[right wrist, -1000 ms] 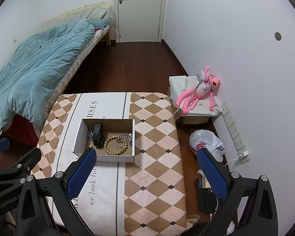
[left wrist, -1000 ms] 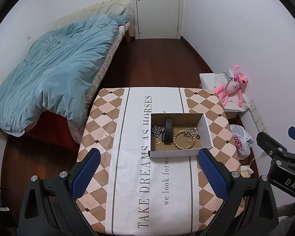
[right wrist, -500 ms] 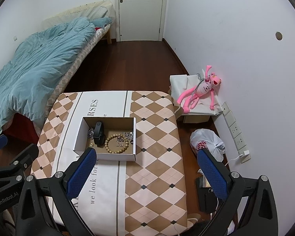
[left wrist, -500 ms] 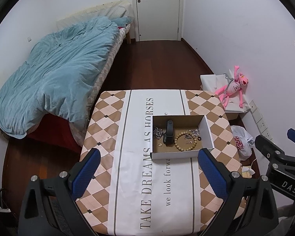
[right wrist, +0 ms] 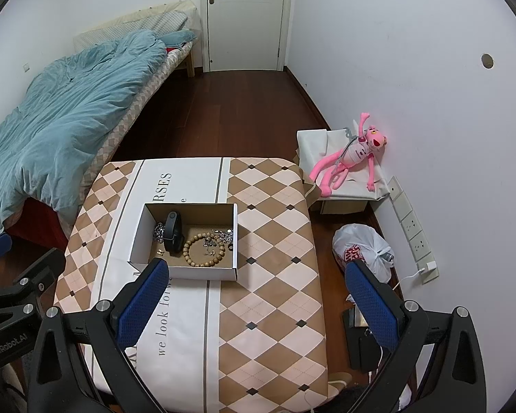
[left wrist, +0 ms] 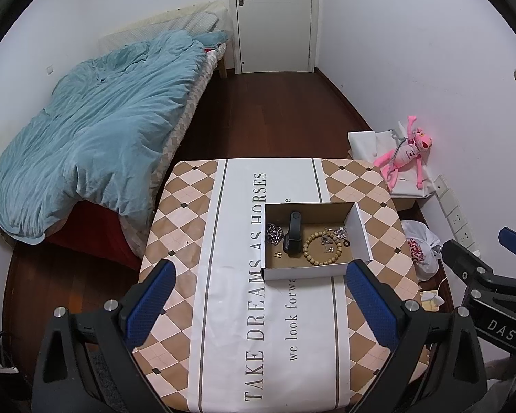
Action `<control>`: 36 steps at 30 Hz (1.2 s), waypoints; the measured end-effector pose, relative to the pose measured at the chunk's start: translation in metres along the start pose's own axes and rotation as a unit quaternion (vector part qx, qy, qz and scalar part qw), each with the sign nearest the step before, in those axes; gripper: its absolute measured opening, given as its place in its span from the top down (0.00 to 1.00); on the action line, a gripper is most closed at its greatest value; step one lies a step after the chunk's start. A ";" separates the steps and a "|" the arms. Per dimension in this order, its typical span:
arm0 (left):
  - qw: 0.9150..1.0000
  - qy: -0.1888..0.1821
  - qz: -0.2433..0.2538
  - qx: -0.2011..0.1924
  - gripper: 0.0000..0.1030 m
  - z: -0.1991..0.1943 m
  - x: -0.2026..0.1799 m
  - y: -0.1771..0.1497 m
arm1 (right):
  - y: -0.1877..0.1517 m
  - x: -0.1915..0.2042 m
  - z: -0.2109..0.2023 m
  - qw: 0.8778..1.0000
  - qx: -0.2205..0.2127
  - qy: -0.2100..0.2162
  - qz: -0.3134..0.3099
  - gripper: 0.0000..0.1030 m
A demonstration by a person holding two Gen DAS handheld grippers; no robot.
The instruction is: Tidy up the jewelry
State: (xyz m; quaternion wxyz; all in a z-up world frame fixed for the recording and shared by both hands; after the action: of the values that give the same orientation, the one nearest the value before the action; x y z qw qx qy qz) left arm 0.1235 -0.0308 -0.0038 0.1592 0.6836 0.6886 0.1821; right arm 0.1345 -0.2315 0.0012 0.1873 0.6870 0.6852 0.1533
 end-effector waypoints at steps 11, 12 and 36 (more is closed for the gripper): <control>1.000 -0.003 -0.001 0.003 0.02 -0.001 -0.002 -0.001 | -0.007 0.005 0.002 1.000 0.007 0.001 0.001 0.00; 1.000 -0.003 -0.001 0.004 0.02 0.000 -0.002 -0.001 | -0.006 0.004 0.002 1.000 0.006 0.000 0.001 0.00; 1.000 -0.001 -0.006 0.004 0.02 0.005 0.000 -0.004 | -0.006 0.006 0.005 1.000 0.006 -0.004 -0.002 0.00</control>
State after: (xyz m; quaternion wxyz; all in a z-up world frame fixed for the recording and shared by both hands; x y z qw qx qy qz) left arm 0.1225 -0.0302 -0.0103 0.1578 0.6802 0.6934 0.1779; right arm 0.1314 -0.2260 -0.0061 0.1859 0.6873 0.6868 0.1461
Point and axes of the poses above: each gripper's, at about its wrist camera, not at the fingertips, and z roughly the way its jaws point, x to its left, y to its top, the point moved 4 cm from there along z, roughly the way its jaws point, and after that the axes turned 8 degrees about x, right-handed, at the moved point
